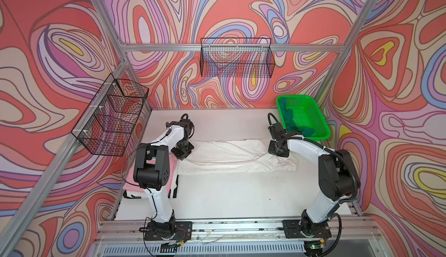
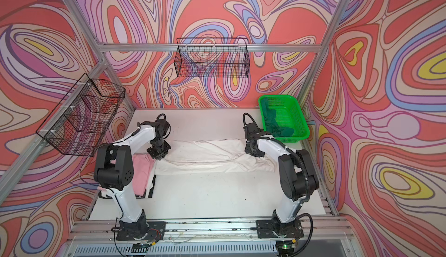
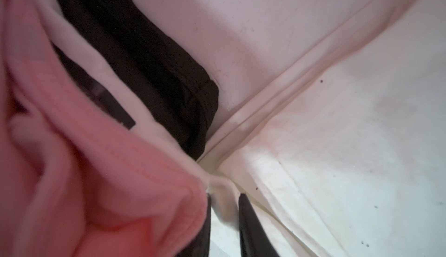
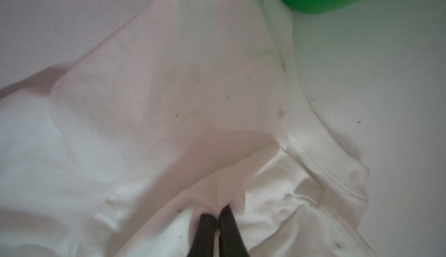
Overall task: Fold and stack the t-shirts
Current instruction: 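Lay the corners on the far edge and open both grippers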
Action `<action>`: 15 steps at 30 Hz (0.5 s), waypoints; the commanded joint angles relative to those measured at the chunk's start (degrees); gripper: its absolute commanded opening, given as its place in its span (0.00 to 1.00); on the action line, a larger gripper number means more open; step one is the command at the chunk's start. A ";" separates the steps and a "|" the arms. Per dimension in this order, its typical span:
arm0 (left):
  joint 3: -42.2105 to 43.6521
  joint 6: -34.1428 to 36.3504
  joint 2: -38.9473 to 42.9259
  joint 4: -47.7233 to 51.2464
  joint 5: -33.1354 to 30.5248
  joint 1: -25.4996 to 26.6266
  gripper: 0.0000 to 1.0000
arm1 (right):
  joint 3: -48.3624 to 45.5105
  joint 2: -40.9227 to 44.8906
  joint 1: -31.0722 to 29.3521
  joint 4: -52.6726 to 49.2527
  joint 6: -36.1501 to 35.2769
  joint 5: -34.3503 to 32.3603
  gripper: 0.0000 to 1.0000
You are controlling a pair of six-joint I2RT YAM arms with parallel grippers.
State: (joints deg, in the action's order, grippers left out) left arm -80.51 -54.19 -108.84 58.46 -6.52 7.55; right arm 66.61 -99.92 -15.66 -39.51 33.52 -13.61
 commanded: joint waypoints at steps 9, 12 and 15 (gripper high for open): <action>-3.63 0.58 -0.34 3.19 0.99 -3.39 0.45 | 3.08 -4.23 1.37 -0.10 -0.34 -0.50 0.03; -4.21 0.54 1.10 3.17 2.16 -4.12 0.52 | 3.54 -3.43 1.60 0.12 -0.62 1.17 0.22; -4.66 1.52 3.74 2.22 3.45 -4.22 0.67 | 3.89 -1.34 1.66 0.72 -0.90 2.43 0.40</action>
State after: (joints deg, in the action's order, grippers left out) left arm -83.61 -53.23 -108.49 58.94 -4.23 3.60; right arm 69.14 -103.48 -14.31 -39.33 32.71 -12.32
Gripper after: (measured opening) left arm 0.616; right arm 0.377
